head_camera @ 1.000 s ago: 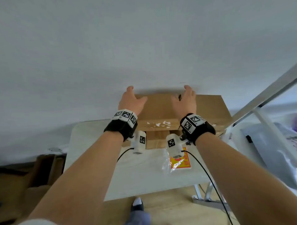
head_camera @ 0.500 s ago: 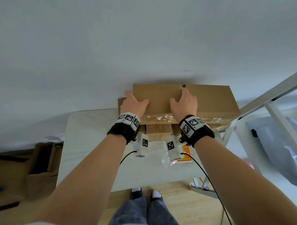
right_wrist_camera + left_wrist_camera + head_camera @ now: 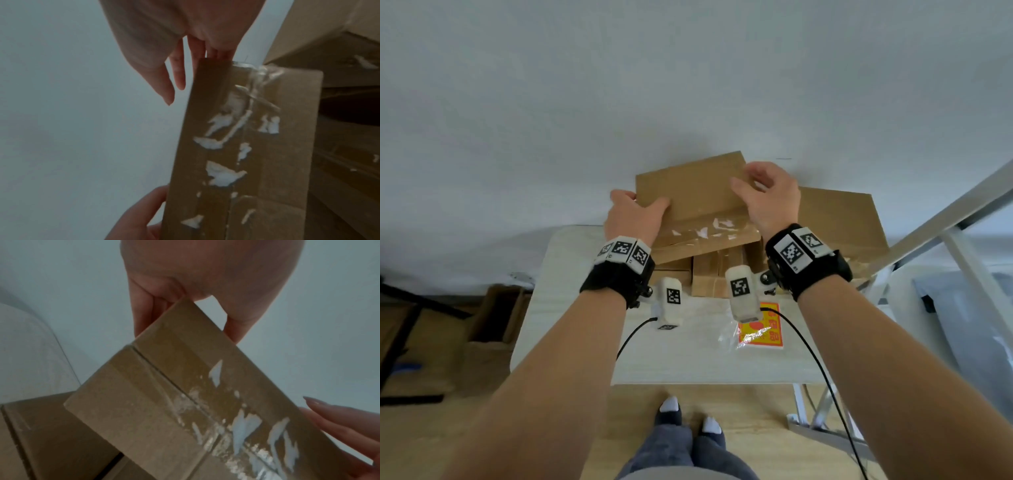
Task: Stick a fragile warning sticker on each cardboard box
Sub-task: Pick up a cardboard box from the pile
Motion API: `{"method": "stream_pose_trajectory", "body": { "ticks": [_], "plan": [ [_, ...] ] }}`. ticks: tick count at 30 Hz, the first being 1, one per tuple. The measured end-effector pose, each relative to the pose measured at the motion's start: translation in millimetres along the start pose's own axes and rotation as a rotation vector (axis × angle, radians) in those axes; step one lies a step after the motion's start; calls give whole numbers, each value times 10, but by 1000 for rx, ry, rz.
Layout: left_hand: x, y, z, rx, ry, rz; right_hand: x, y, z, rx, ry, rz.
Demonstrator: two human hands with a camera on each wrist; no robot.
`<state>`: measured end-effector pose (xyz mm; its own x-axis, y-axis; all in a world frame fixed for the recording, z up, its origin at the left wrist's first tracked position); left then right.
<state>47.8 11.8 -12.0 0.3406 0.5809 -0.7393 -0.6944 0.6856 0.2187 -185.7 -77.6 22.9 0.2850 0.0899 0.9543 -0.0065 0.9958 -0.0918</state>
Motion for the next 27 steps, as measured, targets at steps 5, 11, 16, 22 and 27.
{"method": "stream_pose_trajectory", "body": {
  "ticks": [5,11,16,22,27],
  "plan": [
    [170,236,329,-78,1,37,315,153,-262,180,-2,143],
    [451,413,910,-147,44,42,700,480,-739,427,205,348],
    [762,375,1331,-249,120,38,748,654,-1143,411,308,359],
    [1259,100,1614,-208,291,-34,496,777,-1684,412,486,193],
    [1478,-237,1691,-48,351,-45,58,1074,-2092,543,485,-68]
  ]
}}
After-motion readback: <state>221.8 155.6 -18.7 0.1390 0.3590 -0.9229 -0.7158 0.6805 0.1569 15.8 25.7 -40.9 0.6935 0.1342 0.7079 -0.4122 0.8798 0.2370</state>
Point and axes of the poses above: each hand's wrist, its own y-axis away from the middle knuckle, its own z-axis out of the back of the hand, x = y × z, the point moved 7 cm from there along -y, towards the middle knuckle, and after that the axes turned 2 degrees about -y, right-handed, at the moved point
